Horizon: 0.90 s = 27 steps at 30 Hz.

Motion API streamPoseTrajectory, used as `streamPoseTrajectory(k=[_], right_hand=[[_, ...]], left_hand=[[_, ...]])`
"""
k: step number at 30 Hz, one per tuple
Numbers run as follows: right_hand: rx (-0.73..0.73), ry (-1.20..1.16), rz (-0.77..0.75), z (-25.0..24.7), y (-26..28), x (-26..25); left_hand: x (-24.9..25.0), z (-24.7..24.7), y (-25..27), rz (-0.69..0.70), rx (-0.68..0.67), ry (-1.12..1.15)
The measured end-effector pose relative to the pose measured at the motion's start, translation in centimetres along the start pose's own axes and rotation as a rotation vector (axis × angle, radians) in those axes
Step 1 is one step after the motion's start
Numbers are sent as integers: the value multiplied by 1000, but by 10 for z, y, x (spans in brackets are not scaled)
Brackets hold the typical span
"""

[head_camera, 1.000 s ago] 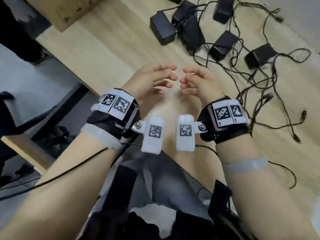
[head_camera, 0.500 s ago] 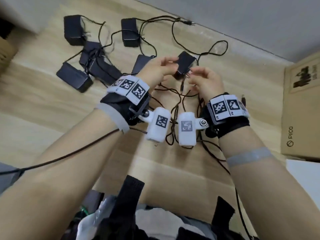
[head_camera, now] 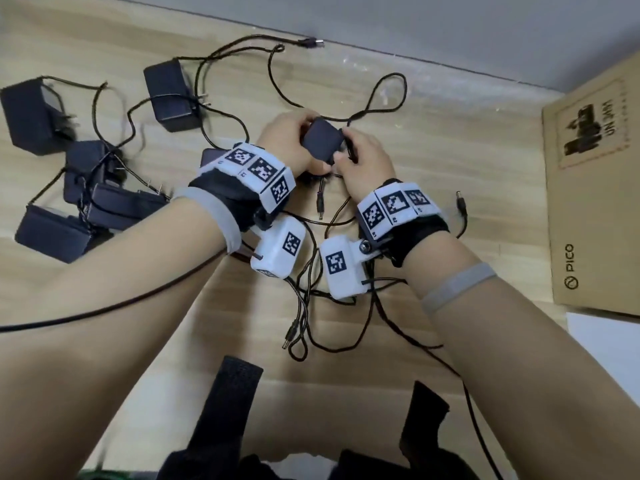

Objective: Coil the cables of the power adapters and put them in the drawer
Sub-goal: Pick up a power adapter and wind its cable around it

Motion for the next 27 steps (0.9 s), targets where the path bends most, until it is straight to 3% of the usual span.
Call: streamPoseTrajectory(k=[5,10,16,22,27], right_hand=[[37,-87,-18,-6,13,2],[165,-268,-74,-40,42,-8],[281,-498,-176,-79,101,-31],[301,-733,-272,-105,162,-39],[312,-867,-237,-113,189,-40]], left_hand=[[2,2,15,18,9,88],[17,-6,50,48,46,423],[49,-15,113,126,-33,821],[76,-8,162,221,-194,1131],[90,7,191,212,-252,1204]])
Point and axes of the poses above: each hand's wrist, its own y-axis away from the middle knuckle, its own z-axis out of the palm, x = y × z, the point moved 8 cm from there along -y, towards the middle knuckle, and after that the axes turned 13 degrees about y, right-handed, at the moved point
